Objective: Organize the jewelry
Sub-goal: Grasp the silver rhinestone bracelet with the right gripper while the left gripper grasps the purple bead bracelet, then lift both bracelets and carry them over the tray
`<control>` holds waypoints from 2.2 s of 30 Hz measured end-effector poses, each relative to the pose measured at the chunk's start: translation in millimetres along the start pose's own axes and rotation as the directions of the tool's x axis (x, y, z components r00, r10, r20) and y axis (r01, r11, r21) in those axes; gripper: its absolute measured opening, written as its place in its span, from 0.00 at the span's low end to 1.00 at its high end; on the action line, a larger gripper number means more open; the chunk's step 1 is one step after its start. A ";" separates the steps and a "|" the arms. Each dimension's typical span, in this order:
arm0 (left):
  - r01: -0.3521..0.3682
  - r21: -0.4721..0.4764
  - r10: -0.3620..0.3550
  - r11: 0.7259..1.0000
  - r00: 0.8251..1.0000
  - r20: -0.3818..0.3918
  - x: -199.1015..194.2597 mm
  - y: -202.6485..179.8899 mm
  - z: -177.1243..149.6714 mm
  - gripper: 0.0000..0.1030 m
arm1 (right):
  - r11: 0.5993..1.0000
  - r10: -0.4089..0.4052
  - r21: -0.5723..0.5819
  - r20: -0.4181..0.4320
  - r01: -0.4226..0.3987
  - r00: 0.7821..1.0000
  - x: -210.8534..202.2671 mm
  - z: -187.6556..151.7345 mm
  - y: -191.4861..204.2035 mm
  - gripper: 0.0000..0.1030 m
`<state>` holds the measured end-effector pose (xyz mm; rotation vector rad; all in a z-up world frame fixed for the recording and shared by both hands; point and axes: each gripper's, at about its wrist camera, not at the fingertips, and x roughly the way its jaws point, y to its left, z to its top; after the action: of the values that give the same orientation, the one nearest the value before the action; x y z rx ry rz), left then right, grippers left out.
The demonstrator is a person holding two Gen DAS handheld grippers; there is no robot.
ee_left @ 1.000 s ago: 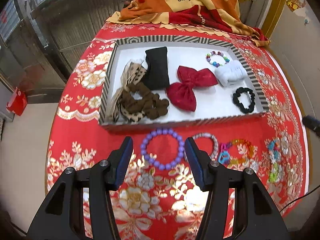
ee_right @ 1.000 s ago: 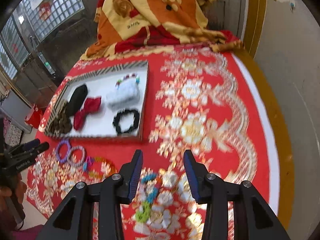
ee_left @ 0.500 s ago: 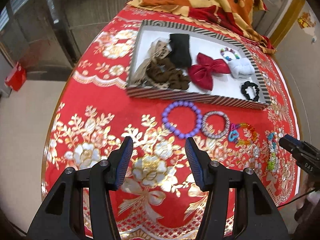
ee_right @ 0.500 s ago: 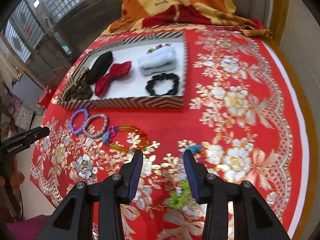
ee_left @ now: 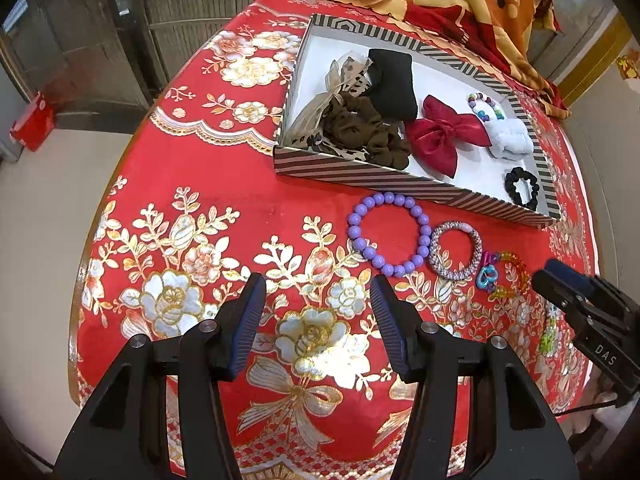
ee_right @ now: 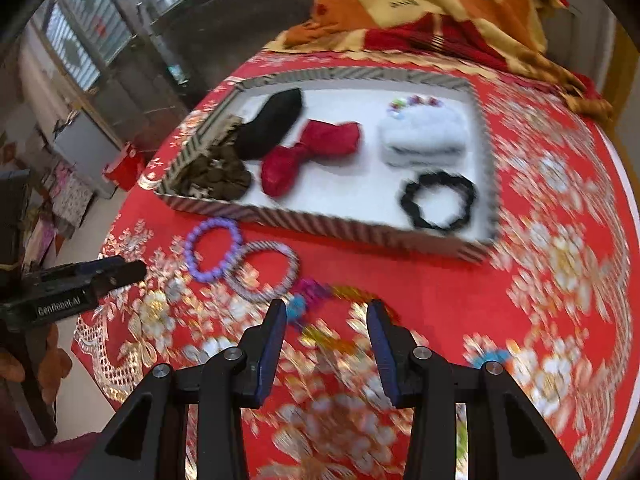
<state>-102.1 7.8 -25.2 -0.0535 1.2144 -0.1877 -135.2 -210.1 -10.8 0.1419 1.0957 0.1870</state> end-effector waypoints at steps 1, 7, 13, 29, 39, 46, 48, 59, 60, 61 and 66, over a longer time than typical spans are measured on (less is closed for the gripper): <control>0.001 0.002 -0.001 1.000 1.000 -0.001 0.5 -0.4 1.0 0.52 | 1.000 0.003 -0.012 0.001 -0.003 1.000 3.2 4.1 4.3 0.39; -0.002 0.005 0.002 1.000 1.000 -0.005 4.2 2.7 8.1 0.52 | 0.996 0.004 -0.087 -0.041 -0.007 0.999 31.3 22.0 26.0 0.30; 0.001 -0.003 -0.001 1.000 1.000 -0.016 10.1 8.5 15.7 0.52 | 0.993 -0.019 -0.119 -0.094 0.008 0.995 55.2 22.9 30.3 0.19; 0.004 0.069 0.001 0.998 0.998 -0.064 39.4 -16.0 34.1 0.52 | 0.996 -0.033 -0.084 -0.092 0.026 0.995 49.4 17.2 13.2 0.06; -0.023 0.102 0.032 0.994 0.996 -0.082 55.4 -26.0 40.1 0.52 | 0.992 -0.049 -0.121 -0.101 0.036 0.994 57.9 18.9 16.8 0.06; -0.018 0.115 0.025 0.993 0.998 -0.054 56.8 -27.7 40.8 0.44 | 0.990 -0.052 -0.136 -0.111 0.037 0.992 63.2 20.5 22.5 0.08; -0.046 0.134 0.051 0.990 0.998 -0.032 56.8 -29.0 40.8 0.21 | 0.992 -0.047 -0.124 -0.110 0.034 0.993 63.0 20.1 21.7 0.08; 0.053 0.090 -0.050 0.994 0.998 -0.036 28.9 -12.2 34.1 0.08 | 0.996 0.012 -0.087 -0.036 -0.015 0.999 25.0 17.7 16.4 0.07; 0.060 0.089 -0.057 0.994 0.998 -0.030 23.9 -12.9 34.5 0.08 | 0.996 0.015 -0.086 -0.027 -0.017 1.000 19.5 17.1 16.0 0.07; 0.066 0.087 -0.064 0.994 0.998 -0.022 18.3 -12.3 35.1 0.08 | 0.996 0.021 -0.084 -0.017 -0.022 1.000 14.2 17.3 15.5 0.07; 0.085 0.076 -0.087 0.993 0.996 0.025 -12.6 -11.0 41.5 0.08 | 0.997 0.042 -0.070 0.024 -0.040 0.999 -5.2 21.4 10.7 0.06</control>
<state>-68.8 -3.3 2.5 -0.0428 1.1762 -0.3071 -119.3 -201.2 5.6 0.1047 1.0599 0.2589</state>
